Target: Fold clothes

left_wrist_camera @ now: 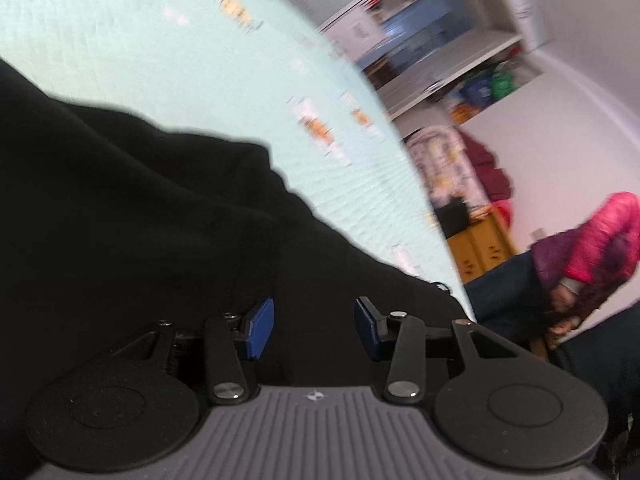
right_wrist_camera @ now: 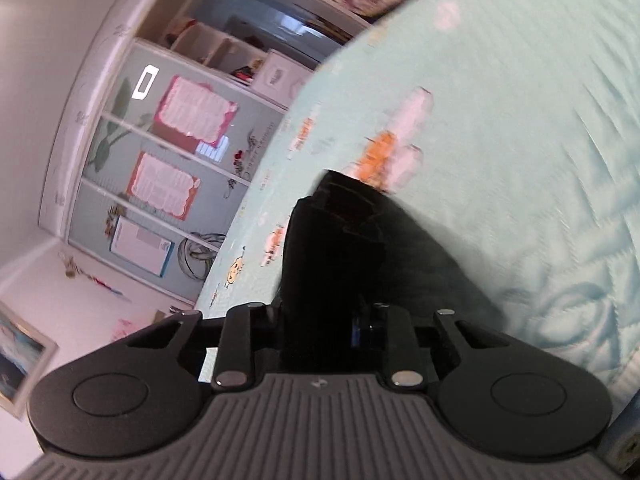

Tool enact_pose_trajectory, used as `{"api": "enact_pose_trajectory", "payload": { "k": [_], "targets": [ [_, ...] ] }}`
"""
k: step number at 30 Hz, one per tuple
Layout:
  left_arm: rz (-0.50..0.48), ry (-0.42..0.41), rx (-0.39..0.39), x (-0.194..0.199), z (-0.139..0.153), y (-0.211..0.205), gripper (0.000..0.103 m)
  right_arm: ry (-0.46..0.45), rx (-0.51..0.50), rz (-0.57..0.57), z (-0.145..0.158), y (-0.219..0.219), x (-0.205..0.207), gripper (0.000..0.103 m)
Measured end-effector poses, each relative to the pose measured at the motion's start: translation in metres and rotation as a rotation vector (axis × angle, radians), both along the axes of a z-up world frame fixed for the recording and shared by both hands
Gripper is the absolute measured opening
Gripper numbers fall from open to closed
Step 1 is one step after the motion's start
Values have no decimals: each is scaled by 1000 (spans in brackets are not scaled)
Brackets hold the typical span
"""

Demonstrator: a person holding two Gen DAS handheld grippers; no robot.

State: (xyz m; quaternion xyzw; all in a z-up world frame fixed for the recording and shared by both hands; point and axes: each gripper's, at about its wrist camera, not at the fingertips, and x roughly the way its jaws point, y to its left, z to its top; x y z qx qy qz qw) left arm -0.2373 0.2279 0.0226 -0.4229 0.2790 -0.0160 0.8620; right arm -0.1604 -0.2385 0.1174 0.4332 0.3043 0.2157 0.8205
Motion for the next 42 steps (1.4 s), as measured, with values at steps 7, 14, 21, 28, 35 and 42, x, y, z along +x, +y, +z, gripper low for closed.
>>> {"api": "enact_pose_trajectory", "payload": {
  "k": [7,14,21,28,35,42],
  "targets": [
    [-175,45,163,-18,-16,-32,49,-66,-123,-7,44,29,-8,27],
    [-317,41,412,4,-2,-82,67,-120,-180,5,78,50,-22,27],
    [-72,-178,58,-77,32,6,27,-378,-381,157,159,132,-71,27],
    [345,-301,-69,-206,43,149,36,-781,-667,442,190,292,-178,27],
    [532,-195,-175,-278,-3,206,38,-1087,-1192,838,41,449,-276,25],
    [479,-168,-216,-283,-15,205,43,-1167,-1328,859,0,463,-294,26]
  ]
}}
